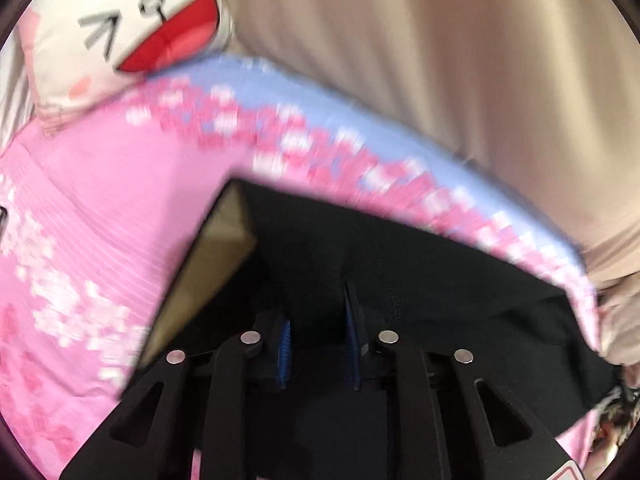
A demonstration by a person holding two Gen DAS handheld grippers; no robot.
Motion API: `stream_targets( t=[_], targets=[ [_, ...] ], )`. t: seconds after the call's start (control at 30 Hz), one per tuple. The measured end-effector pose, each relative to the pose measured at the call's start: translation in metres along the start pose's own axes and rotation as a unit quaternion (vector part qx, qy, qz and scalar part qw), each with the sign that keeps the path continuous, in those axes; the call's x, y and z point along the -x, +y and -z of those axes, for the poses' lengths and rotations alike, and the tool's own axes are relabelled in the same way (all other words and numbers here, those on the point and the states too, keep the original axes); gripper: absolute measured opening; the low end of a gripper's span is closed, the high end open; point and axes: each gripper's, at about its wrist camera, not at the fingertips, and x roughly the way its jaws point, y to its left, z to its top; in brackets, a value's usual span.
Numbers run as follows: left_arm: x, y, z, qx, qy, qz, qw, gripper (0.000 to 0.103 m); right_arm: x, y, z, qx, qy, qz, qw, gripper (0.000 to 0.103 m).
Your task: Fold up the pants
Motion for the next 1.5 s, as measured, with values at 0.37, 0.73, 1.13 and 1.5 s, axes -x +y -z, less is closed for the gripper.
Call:
stream_targets(
  t=[0.37, 0.73, 1.13, 1.5],
  targets=[
    [0.029, 0.076, 0.068, 0.029, 0.068, -0.096, 0.9926, 0.011, -0.018, -0.018, 0.034, 0.013, 0.053, 0.024, 0.998, 0.016],
    [0.022, 0.066, 0.053, 0.007, 0.062, -0.116, 0.9913, 0.01, 0.025, -0.008, -0.016, 0.02, -0.055, 0.039, 0.998, 0.018],
    [0.078, 0.049, 0.057, -0.032, 0.0, -0.213, 0.9766, 0.022, 0.079, -0.094, 0.092, -0.114, 0.04, 0.086, 0.989, 0.059],
    [-0.019, -0.123, 0.045, -0.155, 0.048, -0.085, 0.983, 0.051, -0.052, -0.034, 0.021, -0.095, 0.136, 0.009, 0.986, 0.055]
  ],
)
